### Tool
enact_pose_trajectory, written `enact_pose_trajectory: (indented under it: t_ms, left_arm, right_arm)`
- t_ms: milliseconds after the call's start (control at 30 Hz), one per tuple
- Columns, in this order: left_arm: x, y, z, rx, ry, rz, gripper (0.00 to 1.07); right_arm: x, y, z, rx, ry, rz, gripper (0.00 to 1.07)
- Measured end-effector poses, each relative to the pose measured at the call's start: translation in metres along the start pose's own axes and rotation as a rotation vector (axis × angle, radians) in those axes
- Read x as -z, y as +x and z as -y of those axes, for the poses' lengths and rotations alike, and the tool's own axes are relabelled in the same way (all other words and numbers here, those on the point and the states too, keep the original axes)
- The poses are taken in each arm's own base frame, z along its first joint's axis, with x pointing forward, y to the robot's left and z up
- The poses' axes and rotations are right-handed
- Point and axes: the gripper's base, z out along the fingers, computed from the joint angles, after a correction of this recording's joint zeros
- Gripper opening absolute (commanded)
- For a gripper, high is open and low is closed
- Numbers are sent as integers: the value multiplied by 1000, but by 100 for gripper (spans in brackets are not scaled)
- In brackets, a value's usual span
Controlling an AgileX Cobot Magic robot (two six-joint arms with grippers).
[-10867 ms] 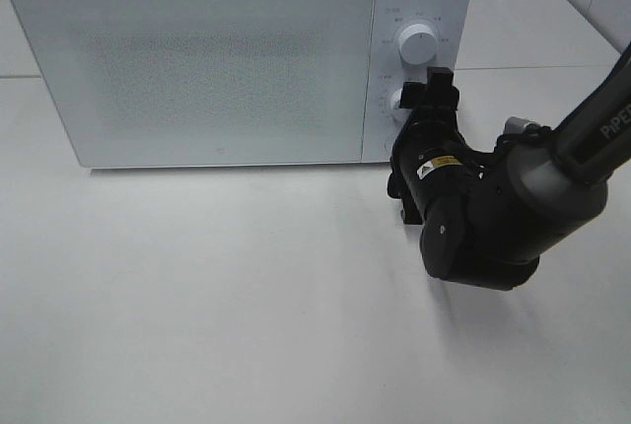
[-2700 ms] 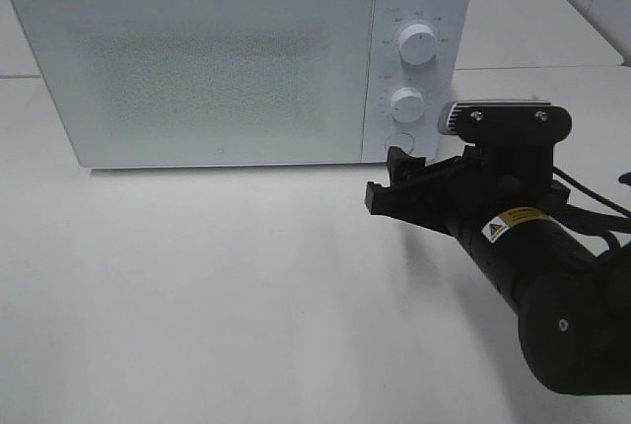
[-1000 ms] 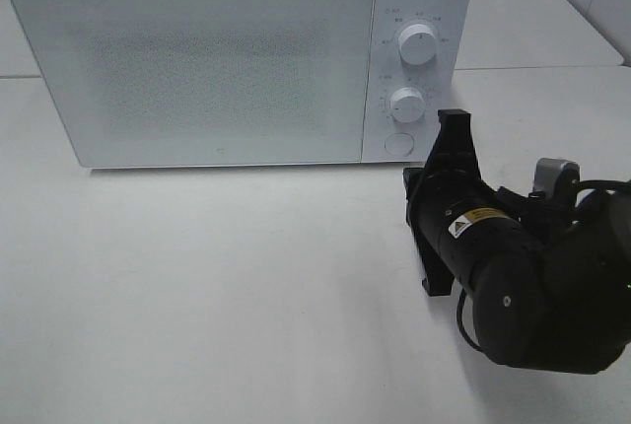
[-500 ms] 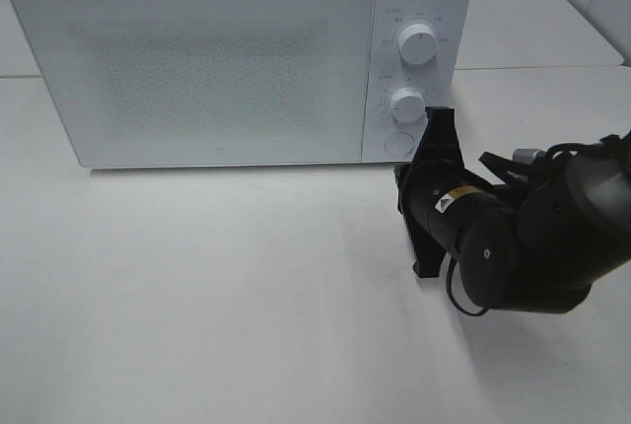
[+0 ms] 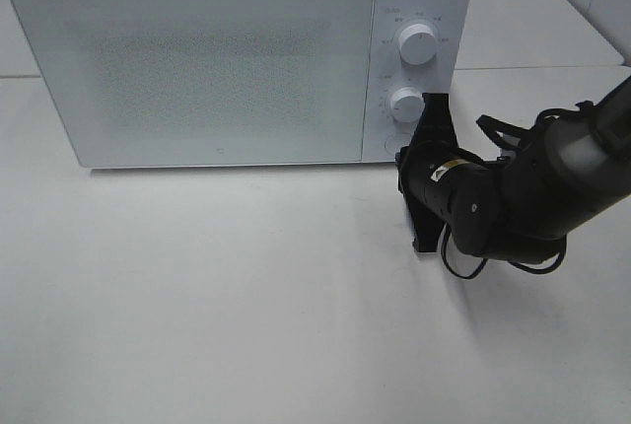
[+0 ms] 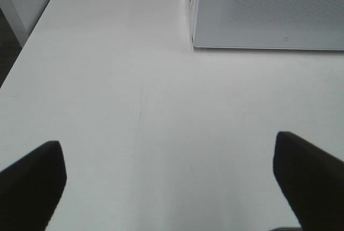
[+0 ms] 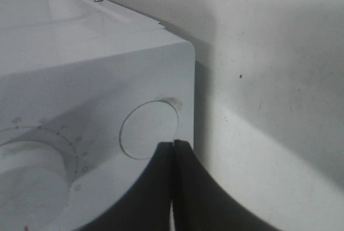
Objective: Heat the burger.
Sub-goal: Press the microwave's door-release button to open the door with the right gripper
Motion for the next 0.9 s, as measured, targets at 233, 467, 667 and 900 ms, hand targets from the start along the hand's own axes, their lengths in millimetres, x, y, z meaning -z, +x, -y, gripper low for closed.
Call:
enact_pose_trajectory:
  t_ms: [233, 467, 667, 900]
  left_arm:
    - [0, 0, 0, 0, 0, 0, 100]
    - [0, 0, 0, 0, 0, 0, 100]
    - [0, 0, 0, 0, 0, 0, 100]
    - [0, 0, 0, 0, 0, 0, 100]
  right_arm:
    - [-9, 5, -2, 1, -9, -8, 0]
    - [-19, 2, -5, -2, -21, 0, 0]
    - [-25, -6, -7, -11, -16, 18, 0]
    - [-31, -3, -7, 3, 4, 12, 0]
